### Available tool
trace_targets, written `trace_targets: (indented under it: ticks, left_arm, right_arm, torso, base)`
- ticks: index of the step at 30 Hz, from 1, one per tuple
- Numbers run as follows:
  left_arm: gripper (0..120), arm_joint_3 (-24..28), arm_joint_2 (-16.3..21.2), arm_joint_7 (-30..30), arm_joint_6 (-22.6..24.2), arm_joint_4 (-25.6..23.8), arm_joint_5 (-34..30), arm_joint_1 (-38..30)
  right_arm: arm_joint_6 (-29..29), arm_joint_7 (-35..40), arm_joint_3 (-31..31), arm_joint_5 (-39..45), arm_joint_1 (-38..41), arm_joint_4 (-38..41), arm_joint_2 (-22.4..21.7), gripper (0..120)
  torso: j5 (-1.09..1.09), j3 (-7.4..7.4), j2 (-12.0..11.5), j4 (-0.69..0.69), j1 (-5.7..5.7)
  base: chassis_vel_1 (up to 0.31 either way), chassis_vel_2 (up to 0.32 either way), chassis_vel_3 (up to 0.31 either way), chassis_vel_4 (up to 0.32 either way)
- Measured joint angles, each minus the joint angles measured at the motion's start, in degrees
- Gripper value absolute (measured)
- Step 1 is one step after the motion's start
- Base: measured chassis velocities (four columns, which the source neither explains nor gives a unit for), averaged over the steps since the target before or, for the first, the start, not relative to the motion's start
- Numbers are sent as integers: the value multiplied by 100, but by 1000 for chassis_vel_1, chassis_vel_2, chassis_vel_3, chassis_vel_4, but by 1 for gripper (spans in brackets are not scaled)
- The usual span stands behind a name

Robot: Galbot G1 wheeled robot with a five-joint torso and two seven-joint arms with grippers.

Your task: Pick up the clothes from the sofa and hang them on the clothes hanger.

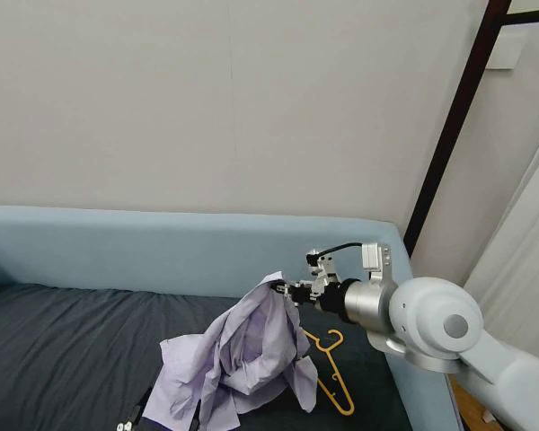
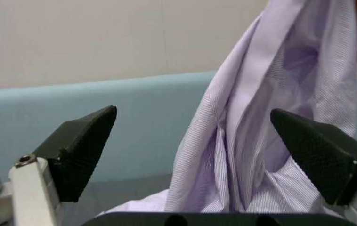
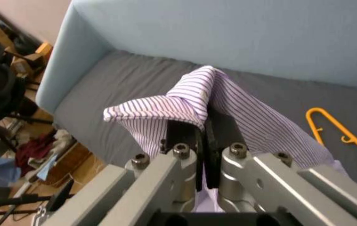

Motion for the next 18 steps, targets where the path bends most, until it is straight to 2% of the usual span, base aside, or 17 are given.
trace_targets:
  ticks: [1,6,7,11,12,15,18]
  left_arm:
    - [96,0,0,0,0,0,0,0]
    - [94,348,484,-32,597,-61,-779,-602]
    - [94,348,484,-32,597,-61,-779,-602]
    - [93,594,953,-130,881,61,-1051,-1122]
    - [93,594,953,-130,881,61,-1051,-1122]
    - [81,764,1402,-159,1036,200,-1069,-1485]
    - [75,893,1593,-184,1105,266,-1076,-1680]
  right_arm:
    - [0,0,0,0,0,0,0,0]
    - [-2,-30,113,1,-31,16,-144,0]
    - [-2,-30,113,1,-31,16,-144,0]
    - [-2,-53,103,0,-14,-1,-161,0]
    - [-2,-53,103,0,-14,-1,-161,0]
    - [-9,-67,-72,-6,189,-105,-50,0]
    - [-11,-71,-154,-13,277,-153,10,0]
  torso:
    - [0,0,0,0,0]
    - [0,0,0,0,0]
    - [0,0,0,0,0]
    - [0,0,0,0,0]
    - [0,0,0,0,0]
    - [-1,0,0,1,0]
    - [0,0,0,4,0]
  base:
    - [0,0,0,0]
    - [0,0,0,0]
    - [0,0,0,0]
    - [0,0,0,0]
    - [0,0,0,0]
    - [0,0,0,0]
    - [0,0,0,0]
